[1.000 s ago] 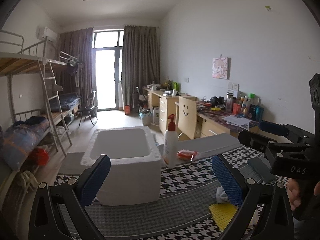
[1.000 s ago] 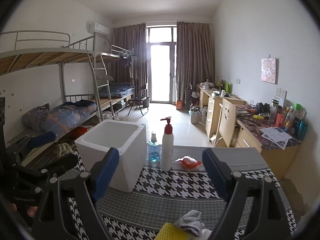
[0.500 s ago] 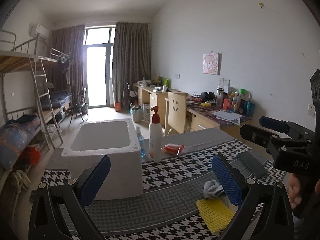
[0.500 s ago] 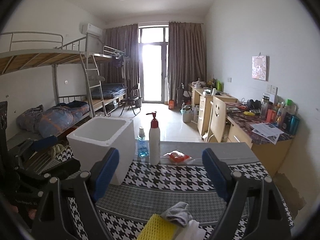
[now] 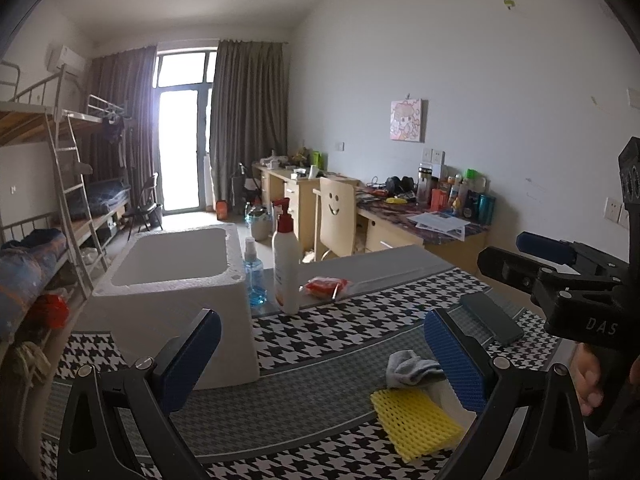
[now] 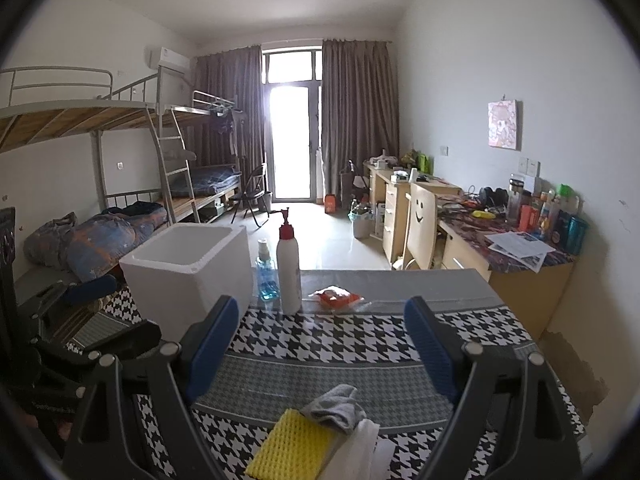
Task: Organize soft objects
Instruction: 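Move both tools toward the yellow mesh sponge and grey sock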
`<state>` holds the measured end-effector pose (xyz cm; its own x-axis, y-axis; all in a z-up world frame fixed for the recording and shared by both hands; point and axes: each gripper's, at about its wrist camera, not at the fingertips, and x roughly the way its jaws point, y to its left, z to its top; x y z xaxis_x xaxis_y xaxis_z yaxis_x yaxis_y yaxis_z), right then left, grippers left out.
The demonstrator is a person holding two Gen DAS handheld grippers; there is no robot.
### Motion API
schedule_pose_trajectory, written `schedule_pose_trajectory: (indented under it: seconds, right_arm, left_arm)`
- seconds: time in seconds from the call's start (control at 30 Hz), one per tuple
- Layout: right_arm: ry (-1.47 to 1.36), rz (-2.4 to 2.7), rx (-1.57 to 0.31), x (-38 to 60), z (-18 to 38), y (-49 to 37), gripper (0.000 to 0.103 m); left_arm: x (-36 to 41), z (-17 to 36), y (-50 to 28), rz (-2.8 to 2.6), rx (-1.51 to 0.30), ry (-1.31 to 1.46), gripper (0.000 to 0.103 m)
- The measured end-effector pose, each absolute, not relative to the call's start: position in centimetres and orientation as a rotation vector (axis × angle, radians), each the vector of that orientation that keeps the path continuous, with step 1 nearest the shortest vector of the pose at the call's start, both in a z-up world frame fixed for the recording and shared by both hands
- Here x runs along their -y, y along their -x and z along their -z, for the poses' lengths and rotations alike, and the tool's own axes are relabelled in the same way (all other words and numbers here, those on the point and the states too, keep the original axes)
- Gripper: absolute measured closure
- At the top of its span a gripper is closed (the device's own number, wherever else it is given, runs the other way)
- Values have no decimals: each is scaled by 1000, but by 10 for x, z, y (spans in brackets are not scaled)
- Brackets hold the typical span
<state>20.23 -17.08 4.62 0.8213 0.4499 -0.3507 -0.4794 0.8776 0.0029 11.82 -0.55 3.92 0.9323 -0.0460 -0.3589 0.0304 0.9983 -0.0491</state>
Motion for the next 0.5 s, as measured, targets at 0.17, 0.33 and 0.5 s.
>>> schedule_pose_trajectory:
  seconds: [0.17,0.33,0.5]
  right_arm:
    - [85,-482,-356,177,-41,-201,15]
    - [78,-470,-363,184,-36,-201,15]
    - [72,-458,-370,192,-28,-204,15]
  left_arm:
    - [11,-31,-121,51,-390,47,1]
    - [15,-23,-123,59,-398,65,1]
    - [17,-18,-125,59,-407,70,1]
